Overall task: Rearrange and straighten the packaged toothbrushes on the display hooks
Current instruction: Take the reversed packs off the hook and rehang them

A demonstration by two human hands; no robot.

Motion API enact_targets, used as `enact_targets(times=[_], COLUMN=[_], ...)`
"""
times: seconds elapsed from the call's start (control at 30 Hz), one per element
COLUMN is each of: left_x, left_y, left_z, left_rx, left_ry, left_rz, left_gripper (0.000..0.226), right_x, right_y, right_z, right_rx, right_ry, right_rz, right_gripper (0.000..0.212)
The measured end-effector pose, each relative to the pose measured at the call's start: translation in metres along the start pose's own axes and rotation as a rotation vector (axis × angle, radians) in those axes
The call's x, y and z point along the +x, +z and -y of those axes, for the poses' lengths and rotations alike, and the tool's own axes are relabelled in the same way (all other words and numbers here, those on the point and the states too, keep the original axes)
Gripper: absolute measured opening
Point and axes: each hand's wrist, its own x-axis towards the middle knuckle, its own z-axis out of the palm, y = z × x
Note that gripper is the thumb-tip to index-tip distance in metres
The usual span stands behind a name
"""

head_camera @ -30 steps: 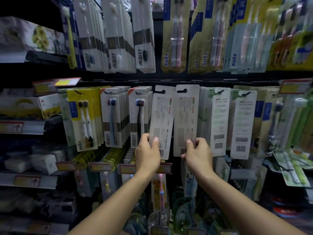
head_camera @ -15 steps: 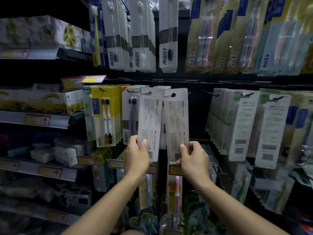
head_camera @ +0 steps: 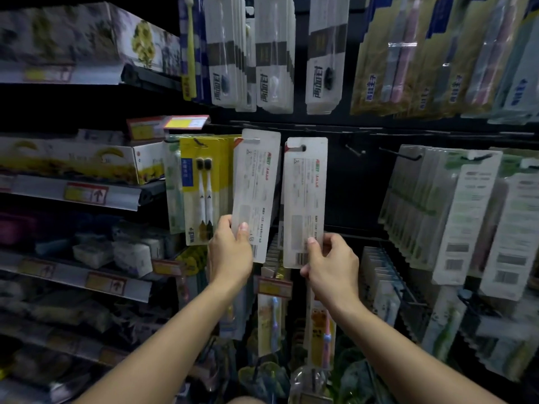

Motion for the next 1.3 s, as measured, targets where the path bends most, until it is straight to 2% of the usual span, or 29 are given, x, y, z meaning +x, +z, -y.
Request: enact_targets(times=[0.27, 0.57, 1.0, 1.1, 1.2, 1.3], left_x=[0.003, 0.006, 0.013, 0.014, 0.016, 0.022], left_y=[0.002, -0.002, -0.004, -0.002, 0.0, 0.001], left_z=[0.009, 0.014, 0.013, 0.011, 0.01, 0.011], left_rx=[-0.009, -0.009, -0.009, 0.021, 0.03, 0.039], left_ry=[-0.045, -0.066, -0.077, -0.121, -0.199, -0.233], left_rz=[0.005, 0.013, 0.026, 0.056, 0.128, 0.16], left_gripper=[0.017, 0.007, 0.01, 0.017, 0.039, 0.048], right_x=[0.005, 0.01, 0.012, 0.013, 0.015, 0.017], right_y=[0.004, 0.006, 0.008, 0.009, 0.009, 0.008], right_z=[-0.004, -0.007, -0.011, -0.012, -0.013, -0.013], right_rx=[-0.011, -0.048, -0.071, -0.09, -0.098, -0.117], right_ry=[0.014, 0.02, 0.042, 0.044, 0.046, 0.051], right_rz=[0.001, 0.01, 0.006, 0.008, 0.016, 0.024], right_gripper=[0.015, 0.016, 0.013, 0.014, 0.011, 0.013])
